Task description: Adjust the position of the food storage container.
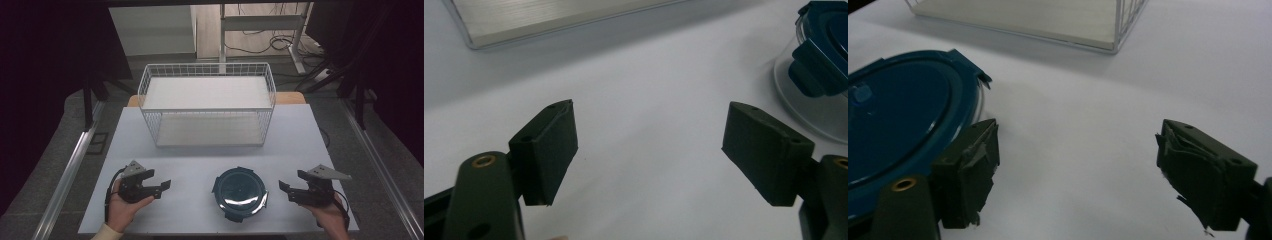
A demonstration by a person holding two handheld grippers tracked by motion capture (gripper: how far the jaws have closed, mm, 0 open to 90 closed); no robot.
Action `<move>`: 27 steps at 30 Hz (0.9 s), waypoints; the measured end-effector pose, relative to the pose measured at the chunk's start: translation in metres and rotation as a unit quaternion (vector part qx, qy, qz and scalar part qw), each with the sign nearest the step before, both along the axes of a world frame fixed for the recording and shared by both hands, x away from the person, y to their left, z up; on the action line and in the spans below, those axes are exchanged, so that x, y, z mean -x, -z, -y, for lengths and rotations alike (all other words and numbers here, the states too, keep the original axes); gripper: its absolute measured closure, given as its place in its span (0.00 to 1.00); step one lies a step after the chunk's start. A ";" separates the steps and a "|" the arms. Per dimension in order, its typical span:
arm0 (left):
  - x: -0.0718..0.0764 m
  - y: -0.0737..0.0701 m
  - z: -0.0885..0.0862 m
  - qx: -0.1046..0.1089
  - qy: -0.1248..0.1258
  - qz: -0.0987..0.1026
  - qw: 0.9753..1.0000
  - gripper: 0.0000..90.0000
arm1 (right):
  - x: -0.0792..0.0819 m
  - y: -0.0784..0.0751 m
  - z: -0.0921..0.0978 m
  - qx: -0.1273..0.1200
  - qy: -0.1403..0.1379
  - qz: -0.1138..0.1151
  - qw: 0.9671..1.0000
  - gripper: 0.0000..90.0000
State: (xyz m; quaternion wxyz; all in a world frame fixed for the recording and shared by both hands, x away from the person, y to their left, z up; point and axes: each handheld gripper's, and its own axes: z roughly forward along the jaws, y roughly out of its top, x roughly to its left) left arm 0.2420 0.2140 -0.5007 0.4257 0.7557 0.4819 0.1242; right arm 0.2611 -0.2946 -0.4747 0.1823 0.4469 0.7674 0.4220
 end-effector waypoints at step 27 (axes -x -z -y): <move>0.008 0.006 -0.008 0.008 -0.003 -0.015 1.000 0.25 | -0.004 0.000 -0.001 0.009 -0.011 -0.028 1.000 0.34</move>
